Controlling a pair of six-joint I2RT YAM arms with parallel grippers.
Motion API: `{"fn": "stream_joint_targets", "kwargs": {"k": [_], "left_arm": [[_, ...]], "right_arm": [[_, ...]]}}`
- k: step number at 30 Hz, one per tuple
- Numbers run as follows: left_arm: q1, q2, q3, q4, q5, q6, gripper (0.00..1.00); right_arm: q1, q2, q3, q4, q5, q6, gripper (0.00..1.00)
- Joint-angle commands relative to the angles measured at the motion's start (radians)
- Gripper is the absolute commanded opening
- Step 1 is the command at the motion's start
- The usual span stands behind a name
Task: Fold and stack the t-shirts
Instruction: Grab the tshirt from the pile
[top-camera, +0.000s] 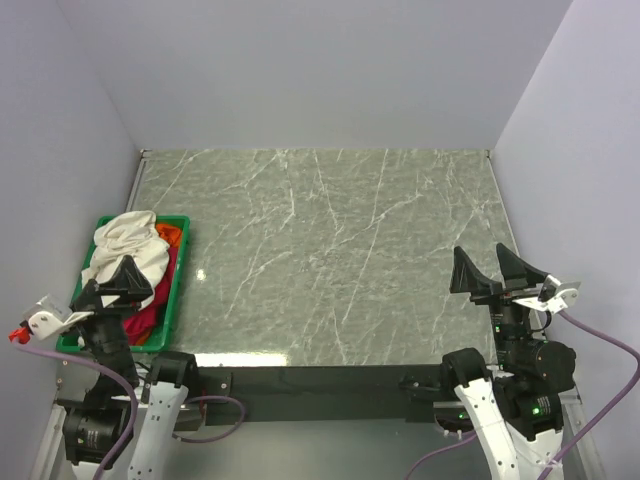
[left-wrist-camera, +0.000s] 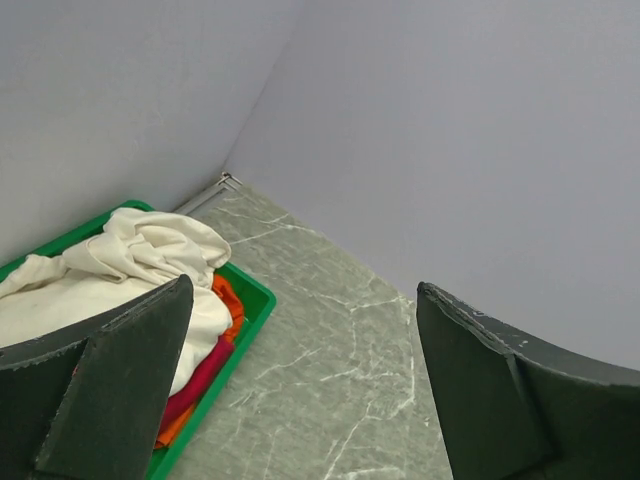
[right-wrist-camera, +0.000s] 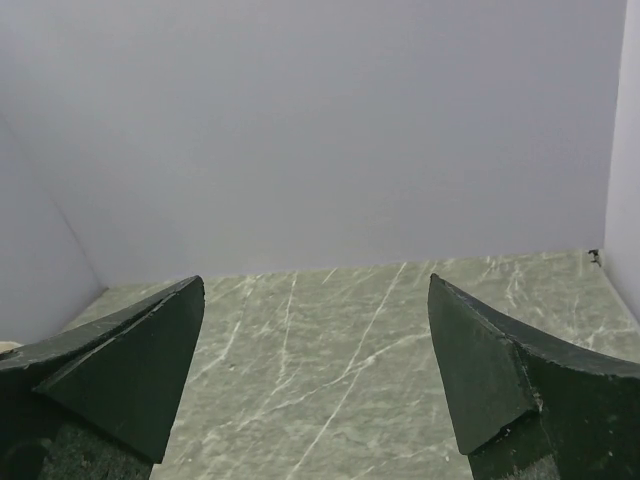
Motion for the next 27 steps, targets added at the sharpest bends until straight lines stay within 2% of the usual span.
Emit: {"fn": "stream_joint_targets", "kwargs": {"k": [1,6,9,12,13,17,20,27], "left_arm": [[0.006,-0.013,0.008,0.04,-0.008,-0.022,0.99],[0.006,0.108,-0.002,0.067,-0.051,-0.075,0.99],[0.006,0.244,-0.004,0.092,-0.09,-0.102,0.99],[0.006,0.433,0.02,0.091,-0.114,-0.154,0.99],[0.006,0.546,0.052,0.082,-0.116,-0.181,0.99],[0.012,0.799,0.108,0.087,-0.152,-0.226,1.0],[0.071,0.95,0.131,0.119,-0.157,-0.241,0.99],[0.393,1.229,0.188,0.174,-0.013,-0.266,1.0]], "right_arm": [[-0.002,-0.039,0.002,0.001,0.006,0.037,0.98],[0.001,-0.042,-0.027,0.002,-0.008,0.128,0.98],[0.013,-0.035,-0.07,0.036,-0.059,0.176,0.99],[0.022,0.013,-0.085,0.033,-0.106,0.236,0.99],[0.025,0.027,-0.081,0.03,-0.115,0.244,0.99],[0.037,0.106,-0.056,-0.007,-0.126,0.239,0.99],[0.044,0.169,-0.035,-0.044,-0.137,0.228,0.99],[0.053,0.24,-0.035,-0.053,-0.215,0.212,0.99]]}}
